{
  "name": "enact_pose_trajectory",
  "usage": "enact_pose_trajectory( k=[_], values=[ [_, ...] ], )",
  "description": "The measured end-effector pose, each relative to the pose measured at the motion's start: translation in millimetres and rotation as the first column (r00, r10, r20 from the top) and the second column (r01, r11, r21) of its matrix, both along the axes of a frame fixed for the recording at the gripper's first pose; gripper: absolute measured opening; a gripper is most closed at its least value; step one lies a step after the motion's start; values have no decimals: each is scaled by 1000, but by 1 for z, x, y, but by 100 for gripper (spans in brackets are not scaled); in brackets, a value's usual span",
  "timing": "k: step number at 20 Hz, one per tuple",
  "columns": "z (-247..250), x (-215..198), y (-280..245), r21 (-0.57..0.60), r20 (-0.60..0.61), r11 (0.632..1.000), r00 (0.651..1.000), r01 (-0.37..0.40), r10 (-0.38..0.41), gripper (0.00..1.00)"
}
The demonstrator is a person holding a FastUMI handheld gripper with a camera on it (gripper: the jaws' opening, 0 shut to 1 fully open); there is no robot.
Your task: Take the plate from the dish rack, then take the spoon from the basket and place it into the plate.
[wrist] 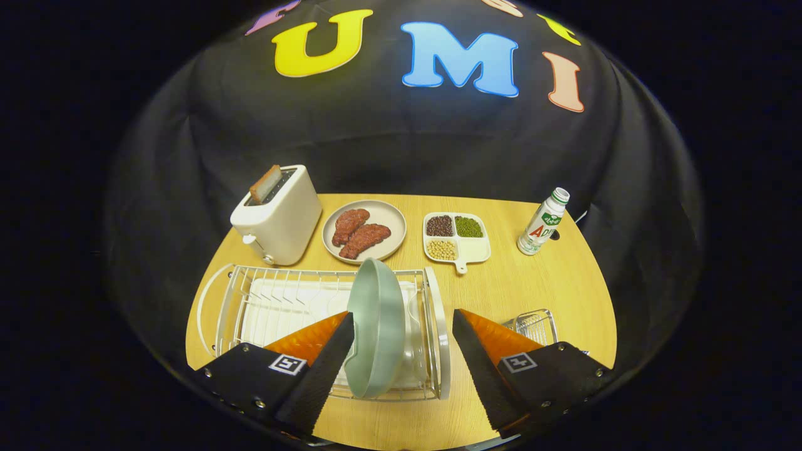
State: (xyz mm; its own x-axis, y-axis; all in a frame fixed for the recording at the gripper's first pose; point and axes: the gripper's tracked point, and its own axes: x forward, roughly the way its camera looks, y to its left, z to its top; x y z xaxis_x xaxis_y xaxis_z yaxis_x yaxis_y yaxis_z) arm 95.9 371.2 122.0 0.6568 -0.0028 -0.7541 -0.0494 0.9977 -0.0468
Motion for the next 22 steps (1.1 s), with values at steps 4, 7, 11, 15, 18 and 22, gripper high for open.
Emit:
enact_pose_trajectory(
  k=[4,7,11,15,18,22],
  values=[
    [-20,-1,2,-48,-110,998,993,37,-43,73],
    [-29,6,2,-87,-137,995,988,58,-70,30],
    [-28,11,-3,-200,-173,979,983,32,-67,12],
    [-5,19,2,-324,-177,946,981,15,-76,12],
    [12,25,5,-406,-176,913,983,-27,-50,11],
    [21,33,4,-424,-146,906,988,-19,-47,11]
  ],
)
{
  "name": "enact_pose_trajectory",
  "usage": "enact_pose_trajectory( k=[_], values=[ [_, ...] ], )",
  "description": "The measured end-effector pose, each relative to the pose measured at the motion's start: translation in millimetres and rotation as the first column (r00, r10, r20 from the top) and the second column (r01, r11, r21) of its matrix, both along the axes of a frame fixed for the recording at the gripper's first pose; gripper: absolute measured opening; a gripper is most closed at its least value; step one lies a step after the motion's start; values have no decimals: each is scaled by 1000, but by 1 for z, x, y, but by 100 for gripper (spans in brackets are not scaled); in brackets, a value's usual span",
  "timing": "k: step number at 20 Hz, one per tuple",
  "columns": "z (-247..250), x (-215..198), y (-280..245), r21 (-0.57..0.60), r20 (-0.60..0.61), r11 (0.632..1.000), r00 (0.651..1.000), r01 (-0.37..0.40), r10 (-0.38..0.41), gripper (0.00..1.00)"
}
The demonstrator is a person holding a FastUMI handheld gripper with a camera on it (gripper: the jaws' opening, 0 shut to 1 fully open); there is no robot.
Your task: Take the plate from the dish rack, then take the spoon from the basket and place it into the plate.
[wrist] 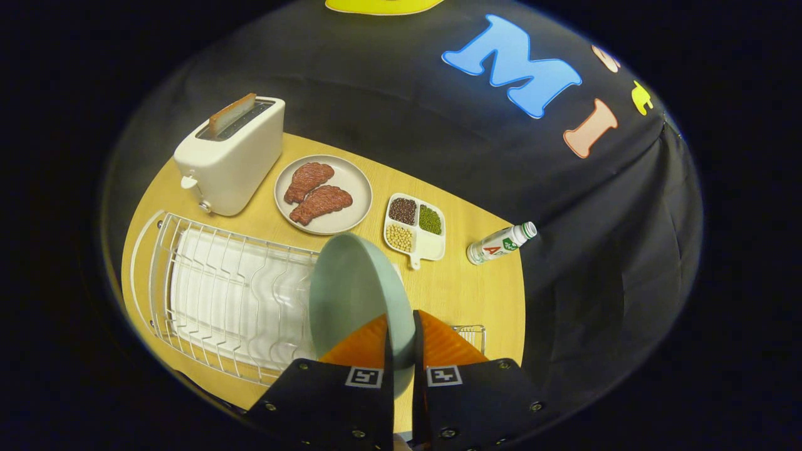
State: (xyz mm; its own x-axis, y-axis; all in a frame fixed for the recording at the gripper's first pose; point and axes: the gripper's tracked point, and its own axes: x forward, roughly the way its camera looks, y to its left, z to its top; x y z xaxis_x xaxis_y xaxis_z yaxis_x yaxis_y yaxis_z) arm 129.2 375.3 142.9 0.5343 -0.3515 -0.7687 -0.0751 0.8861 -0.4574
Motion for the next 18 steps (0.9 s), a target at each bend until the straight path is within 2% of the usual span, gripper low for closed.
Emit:
enact_pose_trajectory(
  k=[6,18],
  values=[
    [24,-2,-8,60,40,998,999,1,-3,12],
    [71,-55,-79,263,91,964,994,34,-60,11]
  ],
)
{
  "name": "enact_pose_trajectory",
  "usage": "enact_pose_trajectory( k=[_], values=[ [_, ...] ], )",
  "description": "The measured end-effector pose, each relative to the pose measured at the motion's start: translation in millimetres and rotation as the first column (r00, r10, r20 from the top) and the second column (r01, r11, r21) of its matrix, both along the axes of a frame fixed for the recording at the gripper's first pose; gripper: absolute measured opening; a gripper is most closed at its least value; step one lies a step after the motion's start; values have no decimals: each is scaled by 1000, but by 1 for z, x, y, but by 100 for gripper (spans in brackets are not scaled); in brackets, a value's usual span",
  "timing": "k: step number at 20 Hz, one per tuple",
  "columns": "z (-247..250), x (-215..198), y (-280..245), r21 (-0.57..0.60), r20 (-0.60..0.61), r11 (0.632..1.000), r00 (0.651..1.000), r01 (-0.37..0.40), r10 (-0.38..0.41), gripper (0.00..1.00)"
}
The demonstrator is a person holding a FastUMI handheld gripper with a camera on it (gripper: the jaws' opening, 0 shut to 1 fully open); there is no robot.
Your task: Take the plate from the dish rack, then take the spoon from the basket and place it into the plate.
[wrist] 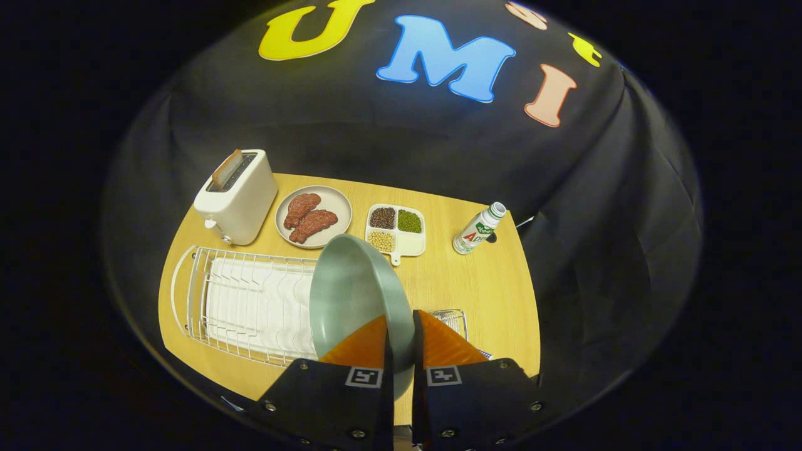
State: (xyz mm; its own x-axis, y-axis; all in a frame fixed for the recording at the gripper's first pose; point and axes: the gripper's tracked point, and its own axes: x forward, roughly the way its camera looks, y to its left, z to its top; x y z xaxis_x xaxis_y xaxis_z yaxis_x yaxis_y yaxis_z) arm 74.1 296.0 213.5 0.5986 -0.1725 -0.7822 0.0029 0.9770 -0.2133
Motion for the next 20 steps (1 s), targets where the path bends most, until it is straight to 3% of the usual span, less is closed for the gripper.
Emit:
enact_pose_trajectory(
  k=[4,13,16,20],
  values=[
    [-3,-18,-12,136,27,990,999,-35,32,11],
    [-29,-65,-49,373,8,925,997,-76,79,11],
    [-44,-81,-59,450,8,888,995,-90,97,11],
    [-66,-108,-61,577,-16,813,993,-84,114,11]
  ],
)
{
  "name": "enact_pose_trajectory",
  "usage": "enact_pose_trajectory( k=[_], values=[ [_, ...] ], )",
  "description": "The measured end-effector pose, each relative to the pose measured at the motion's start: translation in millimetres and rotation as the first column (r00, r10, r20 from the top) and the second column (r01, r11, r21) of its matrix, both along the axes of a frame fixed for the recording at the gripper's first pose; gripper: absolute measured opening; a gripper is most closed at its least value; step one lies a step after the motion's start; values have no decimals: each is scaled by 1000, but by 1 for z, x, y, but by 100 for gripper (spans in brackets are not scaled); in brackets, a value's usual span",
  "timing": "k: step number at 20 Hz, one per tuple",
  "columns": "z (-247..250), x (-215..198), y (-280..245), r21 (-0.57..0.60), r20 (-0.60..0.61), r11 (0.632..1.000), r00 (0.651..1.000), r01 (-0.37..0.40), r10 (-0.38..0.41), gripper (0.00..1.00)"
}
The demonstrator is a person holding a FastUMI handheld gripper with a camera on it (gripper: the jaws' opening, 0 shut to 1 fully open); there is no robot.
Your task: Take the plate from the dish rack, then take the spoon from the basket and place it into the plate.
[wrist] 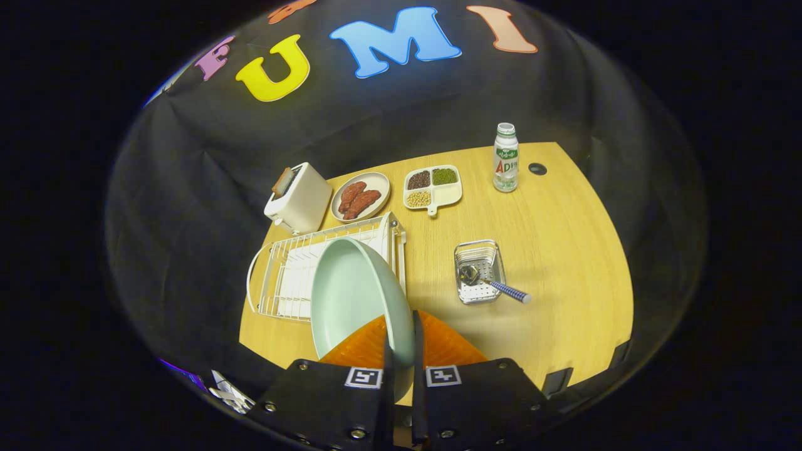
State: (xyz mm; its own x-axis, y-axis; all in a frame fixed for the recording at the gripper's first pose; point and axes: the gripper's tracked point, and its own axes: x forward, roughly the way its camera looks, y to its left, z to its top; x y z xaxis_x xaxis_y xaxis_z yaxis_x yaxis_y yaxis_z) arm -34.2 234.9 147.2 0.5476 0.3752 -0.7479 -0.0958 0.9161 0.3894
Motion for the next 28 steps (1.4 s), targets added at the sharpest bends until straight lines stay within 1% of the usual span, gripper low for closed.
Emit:
enact_pose_trajectory(
  k=[3,6,9,12,15,18,20,23,25,28],
  values=[
    [-17,-12,-7,78,21,997,1000,-1,0,11],
    [-41,-29,-11,155,15,988,1000,-3,1,11],
    [-70,-50,-17,177,-22,984,1000,-9,13,11],
    [-102,-68,-26,194,-66,981,998,27,-15,11],
    [-137,-78,-28,236,-147,967,988,90,-56,11],
    [-164,-79,-36,216,-171,968,981,124,-88,11],
    [-178,-81,-38,195,-180,974,980,115,-80,11],
    [-189,-77,-32,217,-181,968,980,126,-87,11],
    [-198,-72,-28,225,-198,962,974,151,-107,11],
    [-210,-71,-24,225,-208,962,972,155,-107,11]
  ],
)
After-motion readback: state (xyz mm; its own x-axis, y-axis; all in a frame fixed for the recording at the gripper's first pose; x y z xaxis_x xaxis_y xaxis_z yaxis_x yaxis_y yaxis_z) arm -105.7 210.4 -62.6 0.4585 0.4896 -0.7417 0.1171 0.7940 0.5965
